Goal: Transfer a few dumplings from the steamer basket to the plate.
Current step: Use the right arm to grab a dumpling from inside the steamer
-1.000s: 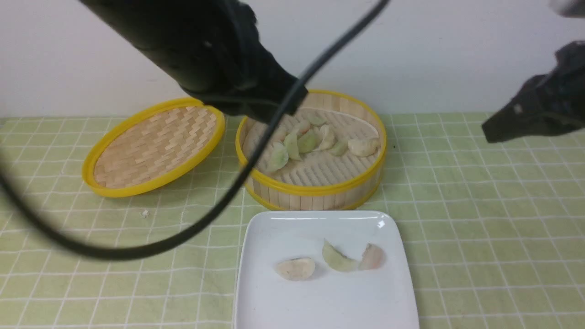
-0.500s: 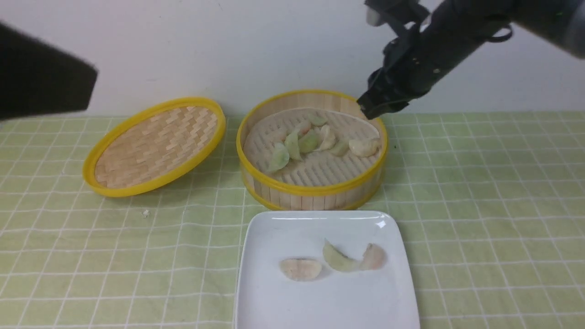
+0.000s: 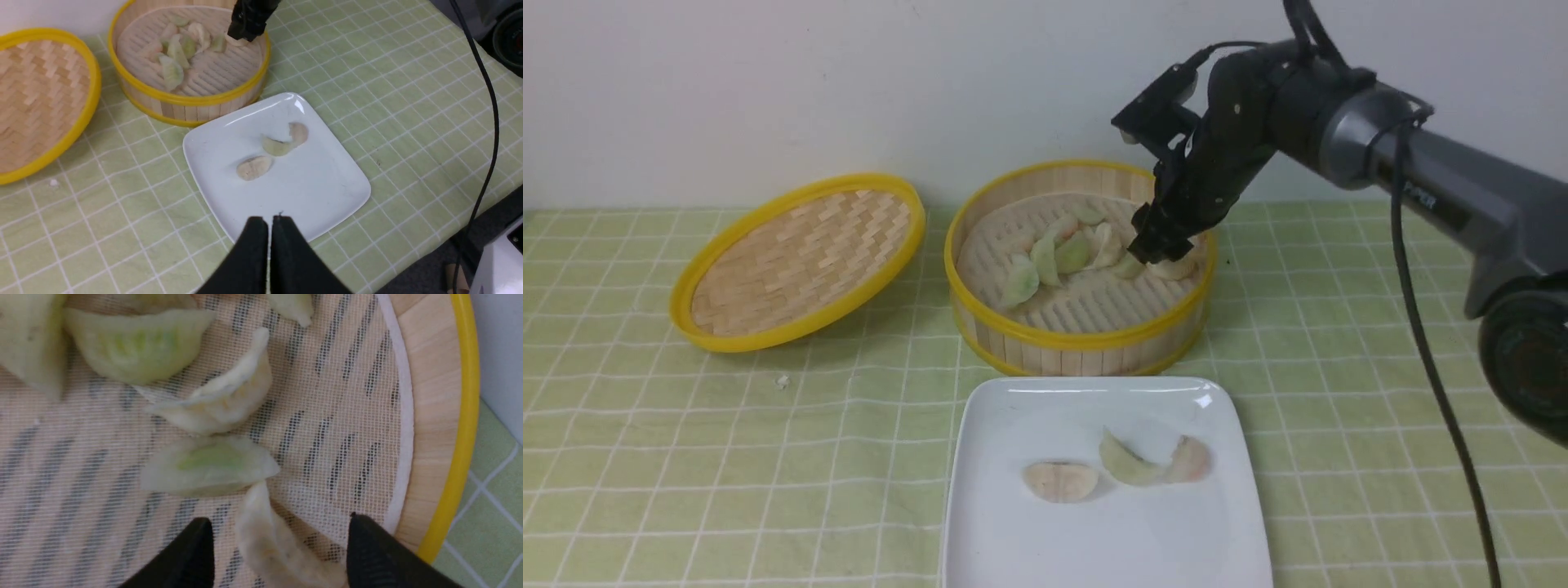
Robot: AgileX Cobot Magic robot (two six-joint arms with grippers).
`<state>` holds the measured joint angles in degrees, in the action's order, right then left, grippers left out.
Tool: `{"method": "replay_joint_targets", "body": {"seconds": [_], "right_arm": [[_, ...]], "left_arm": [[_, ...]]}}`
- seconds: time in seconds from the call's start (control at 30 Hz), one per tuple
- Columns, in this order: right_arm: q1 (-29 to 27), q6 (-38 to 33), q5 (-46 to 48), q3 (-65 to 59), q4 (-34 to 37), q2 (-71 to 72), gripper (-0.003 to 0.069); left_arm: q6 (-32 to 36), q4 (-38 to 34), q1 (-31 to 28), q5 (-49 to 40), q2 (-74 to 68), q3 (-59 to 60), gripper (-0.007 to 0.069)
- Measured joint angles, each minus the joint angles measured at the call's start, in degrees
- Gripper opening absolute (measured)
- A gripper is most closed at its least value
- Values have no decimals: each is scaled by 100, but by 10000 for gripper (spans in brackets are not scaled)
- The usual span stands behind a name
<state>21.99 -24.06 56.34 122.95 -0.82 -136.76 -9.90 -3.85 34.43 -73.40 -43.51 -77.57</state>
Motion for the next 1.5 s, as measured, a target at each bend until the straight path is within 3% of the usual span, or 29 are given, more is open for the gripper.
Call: {"method": "replay_joint_targets", "body": {"seconds": [0.3, 0.47, 0.73, 0.9, 1.07, 1.27, 1.5], "right_arm": [[18, 6, -58, 10, -58, -301, 379], [17, 57, 313, 234, -68, -301, 176], [27, 961, 1454, 1283, 246, 16, 174], [27, 1175, 1514, 1287, 1043, 833, 174], [127, 1130, 1521, 98, 1796, 2099, 174], [436, 903, 1533, -2056, 1912, 3193, 174], [482, 1259, 1137, -3752, 1924, 3107, 174]], "left_arm": [[-95, 277, 0, 0, 5, 0, -6], [-99, 277, 0, 0, 5, 7, -6], [-99, 340, 0, 0, 5, 7, -6], [-99, 385, 0, 0, 5, 7, -6], [-99, 385, 0, 0, 5, 12, -6], [-99, 385, 0, 0, 5, 133, -6], [-99, 385, 0, 0, 5, 373, -6]]}}
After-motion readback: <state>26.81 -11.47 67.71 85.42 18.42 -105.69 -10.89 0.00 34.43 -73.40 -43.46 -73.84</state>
